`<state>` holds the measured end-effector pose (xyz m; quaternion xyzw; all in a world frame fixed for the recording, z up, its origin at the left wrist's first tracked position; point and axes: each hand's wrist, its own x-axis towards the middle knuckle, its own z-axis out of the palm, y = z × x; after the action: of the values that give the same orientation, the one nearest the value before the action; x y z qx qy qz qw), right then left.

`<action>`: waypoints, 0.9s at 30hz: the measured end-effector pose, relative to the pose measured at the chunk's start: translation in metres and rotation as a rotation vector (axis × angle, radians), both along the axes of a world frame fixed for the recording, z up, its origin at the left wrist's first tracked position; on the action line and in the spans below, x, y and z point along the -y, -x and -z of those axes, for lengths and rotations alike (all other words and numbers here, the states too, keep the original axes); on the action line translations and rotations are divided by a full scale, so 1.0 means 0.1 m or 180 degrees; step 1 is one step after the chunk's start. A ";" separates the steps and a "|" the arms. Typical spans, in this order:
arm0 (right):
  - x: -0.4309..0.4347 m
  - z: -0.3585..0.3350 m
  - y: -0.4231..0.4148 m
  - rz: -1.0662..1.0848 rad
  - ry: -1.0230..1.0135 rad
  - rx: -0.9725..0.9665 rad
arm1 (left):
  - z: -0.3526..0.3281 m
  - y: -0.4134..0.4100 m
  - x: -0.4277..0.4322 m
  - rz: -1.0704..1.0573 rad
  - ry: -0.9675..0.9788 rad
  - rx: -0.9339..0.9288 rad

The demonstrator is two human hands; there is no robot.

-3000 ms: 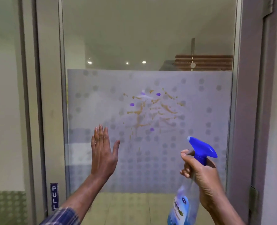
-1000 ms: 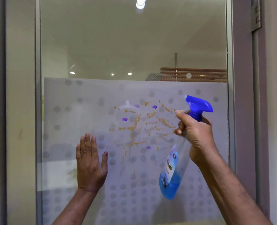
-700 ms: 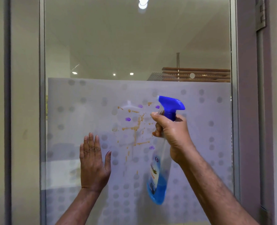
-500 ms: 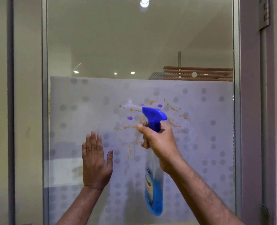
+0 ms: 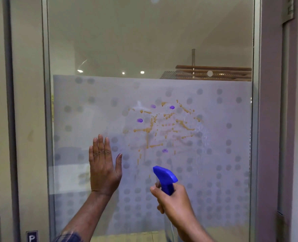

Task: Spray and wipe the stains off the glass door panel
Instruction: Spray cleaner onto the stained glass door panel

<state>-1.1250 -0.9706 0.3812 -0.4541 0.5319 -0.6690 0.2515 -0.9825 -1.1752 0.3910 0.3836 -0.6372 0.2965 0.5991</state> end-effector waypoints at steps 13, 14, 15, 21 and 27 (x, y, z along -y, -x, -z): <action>-0.26 -0.02 0.44 0.0804 0.0424 0.0495 | -0.02 -0.01 -0.03 0.0084 -0.0082 0.0026; -0.28 -0.02 0.44 0.0802 0.0449 0.0491 | -0.02 -0.01 -0.04 0.0105 -0.0089 0.0029; -0.30 -0.02 0.44 0.0784 0.0475 0.0488 | -0.02 -0.01 -0.05 0.0149 -0.0110 0.0035; -0.51 -0.01 0.45 0.0444 0.0675 0.0488 | -0.02 -0.09 -0.26 0.0597 -0.0263 0.0016; -0.70 -0.02 0.53 -0.0158 0.0803 0.0350 | 0.36 0.11 -1.07 0.1628 -0.0060 0.0326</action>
<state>-1.1784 -0.9011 0.3831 -0.4578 0.4175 -0.7481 0.2378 -0.9937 -1.0681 0.3548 0.2001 -0.7457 0.1484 0.6179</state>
